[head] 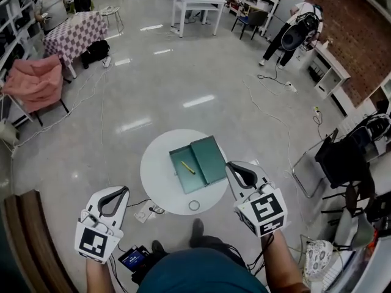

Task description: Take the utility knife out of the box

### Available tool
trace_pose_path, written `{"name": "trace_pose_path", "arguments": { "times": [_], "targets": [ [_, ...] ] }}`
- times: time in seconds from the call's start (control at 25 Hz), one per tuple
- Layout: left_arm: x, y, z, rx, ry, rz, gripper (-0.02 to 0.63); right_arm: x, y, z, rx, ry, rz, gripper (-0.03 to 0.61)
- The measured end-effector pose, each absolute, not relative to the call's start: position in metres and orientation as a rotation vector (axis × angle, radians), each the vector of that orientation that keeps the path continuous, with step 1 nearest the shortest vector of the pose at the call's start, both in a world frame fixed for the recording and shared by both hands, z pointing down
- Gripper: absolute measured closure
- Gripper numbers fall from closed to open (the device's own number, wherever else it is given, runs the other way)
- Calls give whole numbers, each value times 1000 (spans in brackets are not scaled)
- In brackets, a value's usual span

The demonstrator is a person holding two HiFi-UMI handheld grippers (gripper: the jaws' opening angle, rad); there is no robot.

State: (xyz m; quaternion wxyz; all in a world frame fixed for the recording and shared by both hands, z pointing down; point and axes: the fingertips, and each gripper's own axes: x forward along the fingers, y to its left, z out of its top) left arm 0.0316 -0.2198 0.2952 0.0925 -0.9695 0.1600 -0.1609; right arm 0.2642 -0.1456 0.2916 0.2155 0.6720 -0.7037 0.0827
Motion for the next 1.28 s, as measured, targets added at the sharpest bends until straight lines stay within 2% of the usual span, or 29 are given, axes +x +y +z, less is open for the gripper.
{"name": "trace_pose_path", "arguments": {
  "times": [0.56, 1.28],
  "targets": [
    [52, -218, 356, -2913, 636, -666, 595, 305, -195, 387, 1684, -2044, 361, 541],
    [57, -225, 428, -2968, 659, -792, 594, 299, -250, 513, 1471, -2026, 472, 540]
  ]
}}
